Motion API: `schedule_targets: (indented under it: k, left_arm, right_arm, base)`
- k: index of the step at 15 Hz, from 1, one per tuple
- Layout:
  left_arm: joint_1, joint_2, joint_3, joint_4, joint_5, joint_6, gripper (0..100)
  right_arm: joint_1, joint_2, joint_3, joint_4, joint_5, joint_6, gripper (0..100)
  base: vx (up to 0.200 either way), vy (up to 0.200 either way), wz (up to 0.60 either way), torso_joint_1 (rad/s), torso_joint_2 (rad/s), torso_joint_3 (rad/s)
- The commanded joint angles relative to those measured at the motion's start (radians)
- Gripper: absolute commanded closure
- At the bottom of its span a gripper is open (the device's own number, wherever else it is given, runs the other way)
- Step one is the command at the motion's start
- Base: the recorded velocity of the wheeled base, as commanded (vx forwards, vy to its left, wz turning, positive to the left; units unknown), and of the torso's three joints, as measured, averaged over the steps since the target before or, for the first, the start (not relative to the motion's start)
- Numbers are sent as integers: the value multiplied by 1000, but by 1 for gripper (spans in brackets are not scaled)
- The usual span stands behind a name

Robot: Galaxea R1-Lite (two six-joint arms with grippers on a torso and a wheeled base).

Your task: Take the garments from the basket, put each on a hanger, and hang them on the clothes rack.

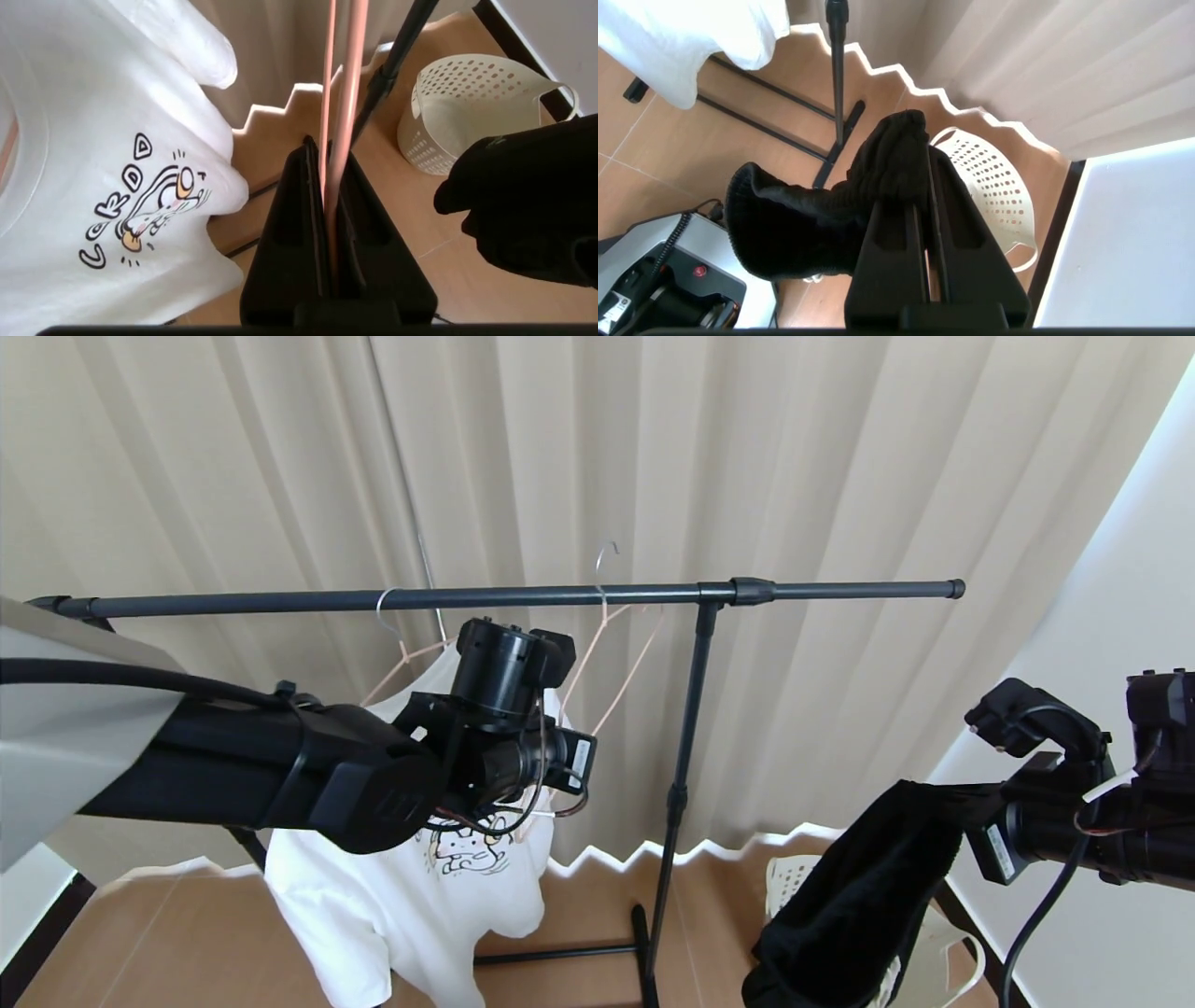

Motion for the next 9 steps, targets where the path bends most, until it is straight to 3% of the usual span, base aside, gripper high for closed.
schedule_targets:
  k: [1, 6, 9]
  left_arm:
    - [-4, -107, 102, -32, 1, 1, 100]
    - [-41, -349, 421, -78, -3, -1, 100]
    - [-54, -412, 611, -188, -5, -1, 100]
  right_arm:
    - [11, -6, 1, 0, 0, 0, 100]
    - [89, -41, 8, 1, -4, 49, 100]
    - [190, -81, 17, 1, -132, 154, 100]
  base:
    - [0, 0, 0, 0, 0, 0]
    - [0, 0, 0, 0, 0, 0]
    - [0, 0, 0, 0, 0, 0]
